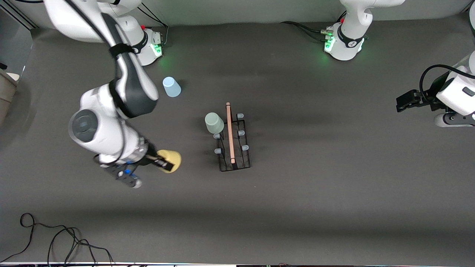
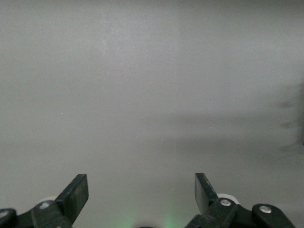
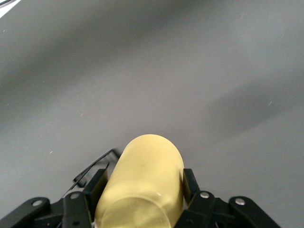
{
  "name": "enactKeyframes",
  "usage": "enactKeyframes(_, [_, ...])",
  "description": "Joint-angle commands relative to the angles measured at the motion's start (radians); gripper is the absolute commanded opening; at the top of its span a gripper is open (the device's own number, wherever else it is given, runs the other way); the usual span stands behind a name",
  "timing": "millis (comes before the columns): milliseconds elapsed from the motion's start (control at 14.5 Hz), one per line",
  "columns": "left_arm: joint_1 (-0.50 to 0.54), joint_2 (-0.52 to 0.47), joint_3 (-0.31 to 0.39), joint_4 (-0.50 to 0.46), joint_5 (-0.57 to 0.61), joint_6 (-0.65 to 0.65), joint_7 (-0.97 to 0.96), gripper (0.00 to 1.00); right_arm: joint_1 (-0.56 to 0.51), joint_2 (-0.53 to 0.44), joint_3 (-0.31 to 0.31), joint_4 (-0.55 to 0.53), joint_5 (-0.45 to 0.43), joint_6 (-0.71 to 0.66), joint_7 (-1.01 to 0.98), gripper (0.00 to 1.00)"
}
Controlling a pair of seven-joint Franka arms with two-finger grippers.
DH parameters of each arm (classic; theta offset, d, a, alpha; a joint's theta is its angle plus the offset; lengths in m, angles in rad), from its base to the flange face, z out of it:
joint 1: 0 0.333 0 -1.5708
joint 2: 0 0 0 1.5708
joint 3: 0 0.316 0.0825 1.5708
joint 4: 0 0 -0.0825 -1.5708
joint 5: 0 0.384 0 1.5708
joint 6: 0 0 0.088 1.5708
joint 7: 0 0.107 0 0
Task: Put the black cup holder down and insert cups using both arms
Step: 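Carry the yellow cup over the holder beside the green cup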
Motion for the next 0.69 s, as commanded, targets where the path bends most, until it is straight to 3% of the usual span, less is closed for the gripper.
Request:
enactKeyframes(0, [-0.01, -0.009, 0.008, -0.007, -0.002, 0.006, 0.012, 1.0, 0.053, 0.018, -0.006, 0.035, 0.014, 0.035, 0.148, 0.0])
enactKeyframes(620, [-0.002, -0.01, 0.009, -0.002, -0.024, 0.004, 0.012, 1.0, 0.158, 0.087, -0.006, 0.037, 0.011, 0.217, 0.391, 0.0])
